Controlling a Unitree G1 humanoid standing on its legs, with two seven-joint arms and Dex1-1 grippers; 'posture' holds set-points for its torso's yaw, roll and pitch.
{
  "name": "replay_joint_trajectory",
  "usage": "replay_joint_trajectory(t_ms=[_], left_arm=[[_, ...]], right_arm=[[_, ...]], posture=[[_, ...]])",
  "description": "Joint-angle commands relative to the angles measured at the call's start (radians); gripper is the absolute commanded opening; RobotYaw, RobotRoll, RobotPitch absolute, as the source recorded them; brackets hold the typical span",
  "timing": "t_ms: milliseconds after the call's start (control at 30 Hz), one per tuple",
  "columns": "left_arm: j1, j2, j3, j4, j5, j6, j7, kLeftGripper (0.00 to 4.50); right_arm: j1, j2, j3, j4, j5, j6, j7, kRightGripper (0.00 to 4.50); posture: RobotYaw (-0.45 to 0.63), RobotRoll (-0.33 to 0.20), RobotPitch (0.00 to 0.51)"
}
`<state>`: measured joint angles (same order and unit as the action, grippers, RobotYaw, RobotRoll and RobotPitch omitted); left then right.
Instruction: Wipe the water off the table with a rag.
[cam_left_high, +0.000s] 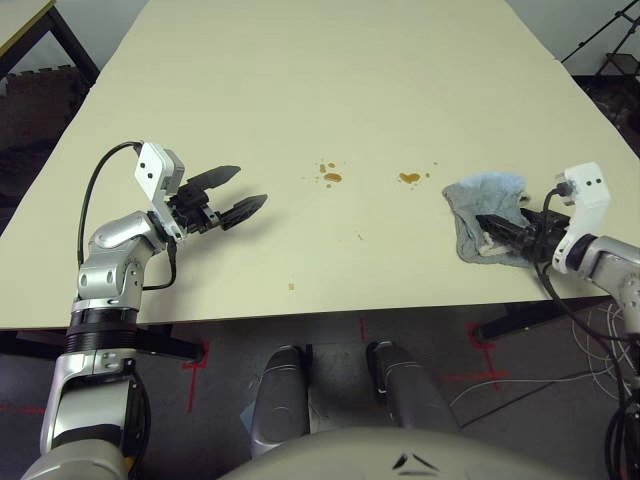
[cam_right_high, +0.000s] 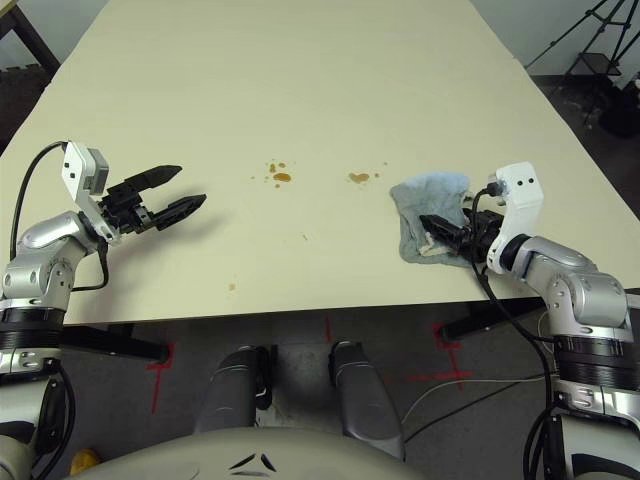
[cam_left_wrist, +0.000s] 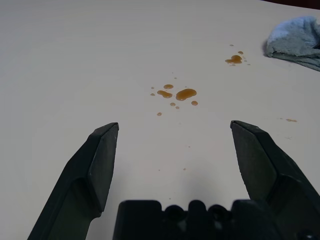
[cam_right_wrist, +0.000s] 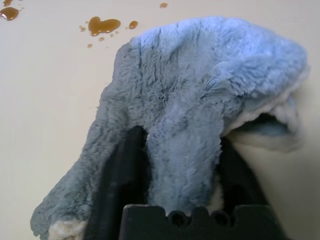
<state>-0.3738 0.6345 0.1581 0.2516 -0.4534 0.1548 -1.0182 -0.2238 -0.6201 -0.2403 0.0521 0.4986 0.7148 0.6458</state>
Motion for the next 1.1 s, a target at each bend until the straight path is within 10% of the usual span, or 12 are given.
replay_joint_trajectory(t_ms=[33,133,500,1100], left_arm=[[0.001,-0.003,0.004,0.016,0.016,-0.013,0.002,4.50],[-0.004,-0.006,0.003,0.022,0.020,-0.020,0.006,4.50],[-0.020,-0.008,-0.001,0.047,0.028,-0.039,0.007,4.50],[-0.011,-0.001,0.008,0.031,0.020,-0.037,0.006,4.50]], right_arm=[[0.009,0.012,0.026,0.017,-0.020,-0.019,0.011,0.88],[-0.007,0.027,0.012,0.035,-0.026,-0.044,0.001,0.20],[-0.179,0.181,-0.099,0.103,-0.008,-0.093,-0.212,0.18],[-0.430,0.331,0.017,0.526,-0.183,-0.309,-0.302,0.17]], posture=[[0.01,0.000,0.151],[0.01,0.000,0.148],[0.00,0.000,0.143],[0.03,0.000,0.135]])
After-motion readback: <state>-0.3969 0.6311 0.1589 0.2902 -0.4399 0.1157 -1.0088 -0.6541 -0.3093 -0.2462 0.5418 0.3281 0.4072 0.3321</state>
